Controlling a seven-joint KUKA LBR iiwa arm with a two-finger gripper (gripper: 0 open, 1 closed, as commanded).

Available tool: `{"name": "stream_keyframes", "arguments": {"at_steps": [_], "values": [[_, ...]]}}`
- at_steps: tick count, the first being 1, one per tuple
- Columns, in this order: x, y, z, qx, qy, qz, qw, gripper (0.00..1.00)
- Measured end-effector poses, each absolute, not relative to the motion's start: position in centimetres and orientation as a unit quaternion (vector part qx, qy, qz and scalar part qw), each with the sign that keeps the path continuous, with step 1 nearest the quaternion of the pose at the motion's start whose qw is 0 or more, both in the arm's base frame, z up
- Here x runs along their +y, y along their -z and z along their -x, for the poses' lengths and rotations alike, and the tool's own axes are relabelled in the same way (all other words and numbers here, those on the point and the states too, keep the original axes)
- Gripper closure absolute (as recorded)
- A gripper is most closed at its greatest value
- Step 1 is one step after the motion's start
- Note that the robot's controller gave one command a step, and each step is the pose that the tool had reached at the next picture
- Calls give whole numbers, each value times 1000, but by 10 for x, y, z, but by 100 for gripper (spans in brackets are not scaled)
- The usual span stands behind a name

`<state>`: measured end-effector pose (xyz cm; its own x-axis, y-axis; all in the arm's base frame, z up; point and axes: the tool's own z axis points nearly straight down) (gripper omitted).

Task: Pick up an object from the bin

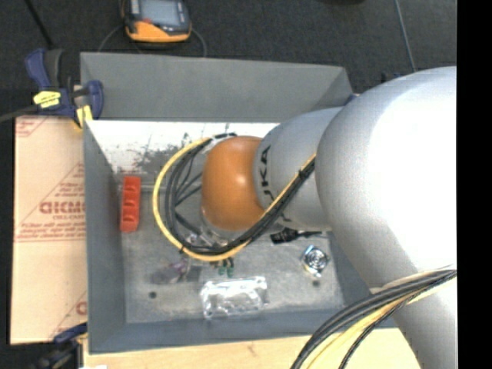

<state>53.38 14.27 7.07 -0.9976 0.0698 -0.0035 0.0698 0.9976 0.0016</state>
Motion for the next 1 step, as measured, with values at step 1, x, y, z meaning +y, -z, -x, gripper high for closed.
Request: {"name": "stream_keyframes", "arguments": {"at_steps": [1], "values": [[152, -192, -523, 999, -2, -33, 5, 100]]}}
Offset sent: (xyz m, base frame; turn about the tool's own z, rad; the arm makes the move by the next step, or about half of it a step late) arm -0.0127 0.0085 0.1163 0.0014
